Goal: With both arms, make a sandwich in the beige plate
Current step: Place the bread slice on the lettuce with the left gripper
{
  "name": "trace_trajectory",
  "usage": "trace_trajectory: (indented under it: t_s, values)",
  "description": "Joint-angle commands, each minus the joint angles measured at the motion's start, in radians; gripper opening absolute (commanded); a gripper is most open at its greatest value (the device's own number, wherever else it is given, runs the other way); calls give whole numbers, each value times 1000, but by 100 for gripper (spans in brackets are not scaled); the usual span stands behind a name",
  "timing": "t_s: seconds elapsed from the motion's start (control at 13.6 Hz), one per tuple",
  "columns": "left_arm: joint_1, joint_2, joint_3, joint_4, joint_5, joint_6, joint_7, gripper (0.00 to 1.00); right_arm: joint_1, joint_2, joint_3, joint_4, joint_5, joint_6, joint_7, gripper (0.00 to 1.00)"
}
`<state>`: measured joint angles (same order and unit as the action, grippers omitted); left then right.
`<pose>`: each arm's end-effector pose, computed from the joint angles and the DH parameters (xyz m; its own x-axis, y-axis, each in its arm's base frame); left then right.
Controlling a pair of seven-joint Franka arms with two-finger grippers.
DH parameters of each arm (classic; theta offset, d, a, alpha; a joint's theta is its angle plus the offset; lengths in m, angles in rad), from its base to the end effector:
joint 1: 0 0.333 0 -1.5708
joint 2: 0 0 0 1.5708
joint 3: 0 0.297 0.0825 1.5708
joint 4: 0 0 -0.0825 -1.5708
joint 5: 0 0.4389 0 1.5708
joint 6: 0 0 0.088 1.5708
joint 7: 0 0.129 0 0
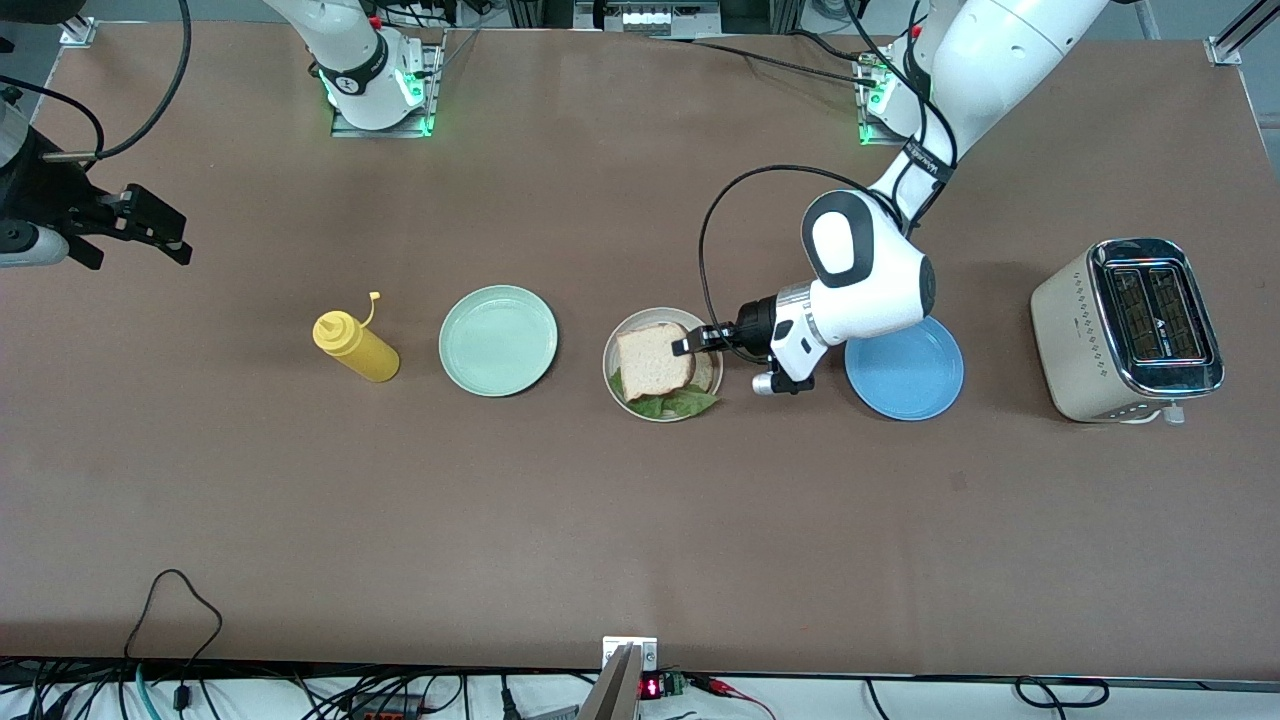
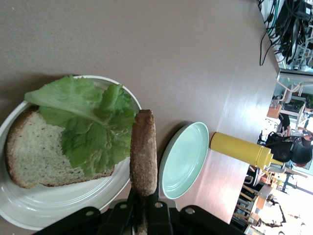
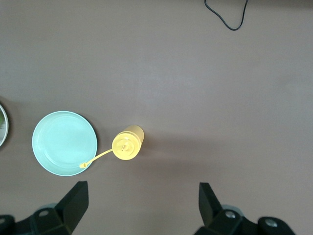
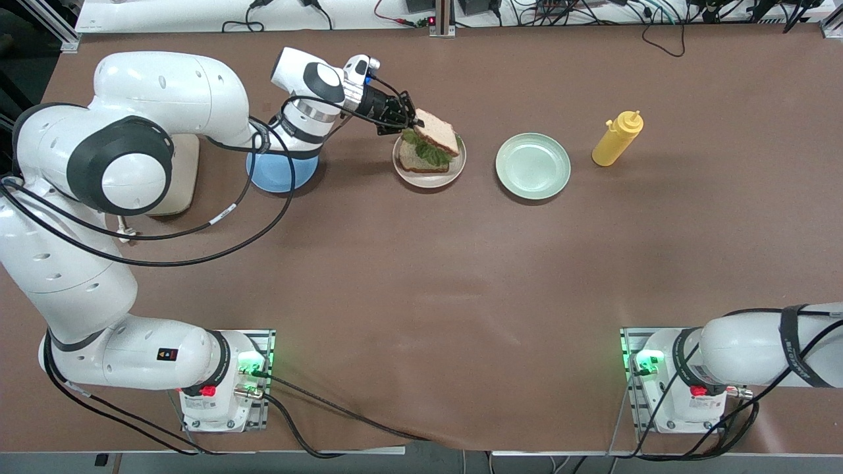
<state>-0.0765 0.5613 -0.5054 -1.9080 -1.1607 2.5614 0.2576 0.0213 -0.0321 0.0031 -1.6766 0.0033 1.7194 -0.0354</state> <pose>0.5675 -0.3673 0.1711 0.9699 0.1552 -0.1879 0.2435 -0.5933 0.7673 0.6139 0.0154 0.5604 0.9954 0.0592 0.0749 0.0594 -0.9982 -0.0005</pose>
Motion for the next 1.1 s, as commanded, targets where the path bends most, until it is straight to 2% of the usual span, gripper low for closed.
trace_trajectory:
  t_s: [0.0,0.15,0.22,0.29,0.59,1.03]
  values:
    - [9,31,-7,0,-60,6,132,7,20,3,-5,21,-19,-17,43,100]
    - [15,31,-5,-2,-76,-6,140,29,20,1,-5,21,-19,-17,45,100]
    - [15,29,-5,-2,-76,-12,140,77,20,1,-5,21,-19,-15,45,100]
    - [17,23,-4,-5,-76,-13,140,100,20,1,-5,21,-19,-14,45,100]
    - [46,-18,-2,-26,-74,-18,132,100,20,0,-5,23,-20,-11,45,100]
    - [81,-161,11,-141,-48,-17,134,100,22,1,-5,23,-22,-8,42,100]
